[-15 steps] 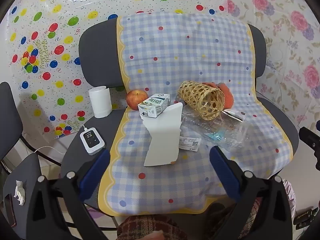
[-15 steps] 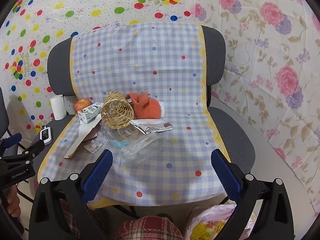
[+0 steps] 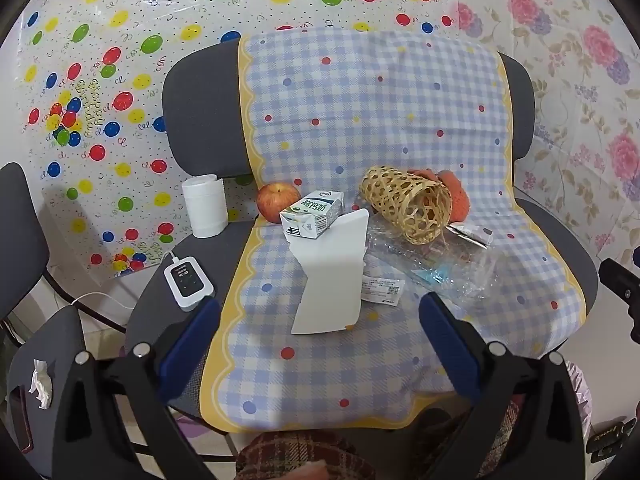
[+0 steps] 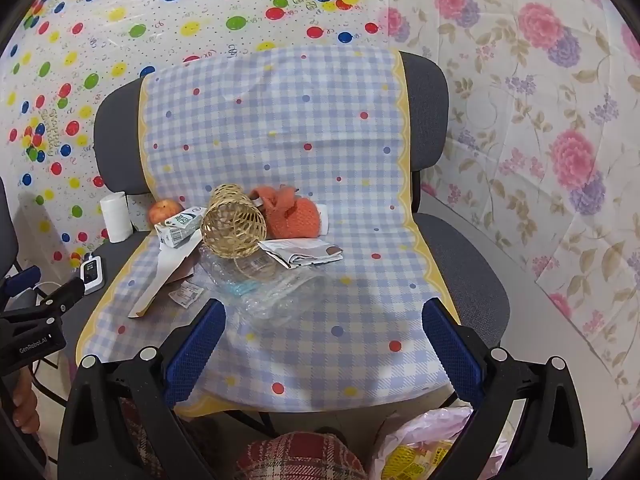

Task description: Collect trash

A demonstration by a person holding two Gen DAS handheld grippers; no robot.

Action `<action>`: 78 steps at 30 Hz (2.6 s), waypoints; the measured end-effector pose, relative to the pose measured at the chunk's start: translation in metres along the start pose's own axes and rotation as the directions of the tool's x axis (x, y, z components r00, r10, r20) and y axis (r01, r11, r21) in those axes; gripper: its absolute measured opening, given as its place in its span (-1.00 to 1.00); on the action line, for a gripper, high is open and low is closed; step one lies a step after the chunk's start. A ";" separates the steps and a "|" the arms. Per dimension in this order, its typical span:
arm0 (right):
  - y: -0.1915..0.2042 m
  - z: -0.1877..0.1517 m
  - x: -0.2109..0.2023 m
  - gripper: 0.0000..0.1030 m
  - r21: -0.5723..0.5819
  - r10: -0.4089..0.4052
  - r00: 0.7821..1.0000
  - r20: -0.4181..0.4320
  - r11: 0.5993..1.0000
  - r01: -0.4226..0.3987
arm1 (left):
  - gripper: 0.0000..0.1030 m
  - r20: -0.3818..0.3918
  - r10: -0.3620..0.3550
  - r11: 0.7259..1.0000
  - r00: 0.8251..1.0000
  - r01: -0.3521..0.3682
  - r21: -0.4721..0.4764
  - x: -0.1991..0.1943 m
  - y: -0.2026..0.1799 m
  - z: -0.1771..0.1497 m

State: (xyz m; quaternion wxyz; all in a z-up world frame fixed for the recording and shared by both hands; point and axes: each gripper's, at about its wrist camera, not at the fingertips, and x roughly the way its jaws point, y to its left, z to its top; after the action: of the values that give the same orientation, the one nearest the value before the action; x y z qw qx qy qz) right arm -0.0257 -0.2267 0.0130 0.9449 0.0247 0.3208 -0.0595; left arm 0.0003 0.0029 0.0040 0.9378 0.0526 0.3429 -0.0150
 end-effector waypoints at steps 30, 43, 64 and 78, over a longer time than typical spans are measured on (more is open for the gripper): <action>0.001 -0.002 0.002 0.89 0.002 0.010 1.000 -0.006 1.000 -0.010 | 0.88 0.004 0.001 1.000 1.000 -0.001 -0.008 -0.001 0.004 -0.002; 0.002 -0.003 0.003 0.89 0.002 0.009 1.000 -0.006 1.000 -0.009 | 0.88 0.005 -0.001 1.000 1.000 0.001 -0.010 -0.001 0.007 -0.002; 0.004 -0.002 0.004 0.89 -0.001 0.013 1.000 -0.008 1.000 -0.013 | 0.88 0.005 -0.001 1.000 1.000 0.001 -0.010 -0.001 0.008 -0.001; 0.003 -0.002 0.004 0.89 -0.002 0.014 1.000 -0.008 1.000 -0.014 | 0.88 0.005 -0.001 1.000 1.000 0.001 -0.009 -0.001 0.008 -0.001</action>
State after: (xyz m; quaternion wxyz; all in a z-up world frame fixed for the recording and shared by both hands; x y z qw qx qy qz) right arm -0.0236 -0.2240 0.0090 0.9441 0.0262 0.3244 -0.0524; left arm -0.0008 0.0113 0.0046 0.9388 0.0483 0.3408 -0.0139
